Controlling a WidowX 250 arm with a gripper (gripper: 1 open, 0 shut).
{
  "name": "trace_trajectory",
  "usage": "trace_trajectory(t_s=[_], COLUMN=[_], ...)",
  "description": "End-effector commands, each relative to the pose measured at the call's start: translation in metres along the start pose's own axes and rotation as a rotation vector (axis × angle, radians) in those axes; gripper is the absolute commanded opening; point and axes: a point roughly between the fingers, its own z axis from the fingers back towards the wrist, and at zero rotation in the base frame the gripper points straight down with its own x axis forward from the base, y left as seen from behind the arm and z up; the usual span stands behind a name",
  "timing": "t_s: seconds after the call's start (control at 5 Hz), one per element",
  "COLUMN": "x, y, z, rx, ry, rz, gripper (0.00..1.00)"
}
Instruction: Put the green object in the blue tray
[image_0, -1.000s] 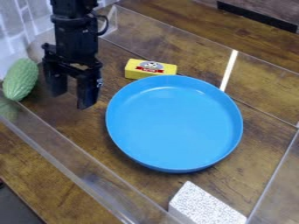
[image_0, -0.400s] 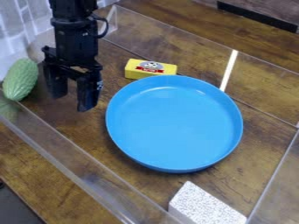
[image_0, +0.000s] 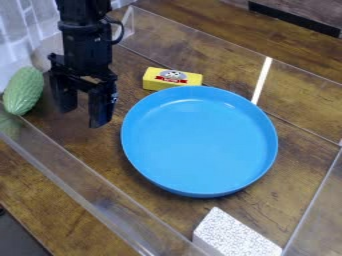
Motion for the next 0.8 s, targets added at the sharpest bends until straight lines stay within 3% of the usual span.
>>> trace_trajectory(t_s=[0.0,0.6], x=[0.001,0.002], y=[0.007,0.018], z=[0.016,0.021], rx=[0.016,0.045], ry=[-0.060,-0.074], rz=[0.027,0.051], gripper=[1.00,1.00])
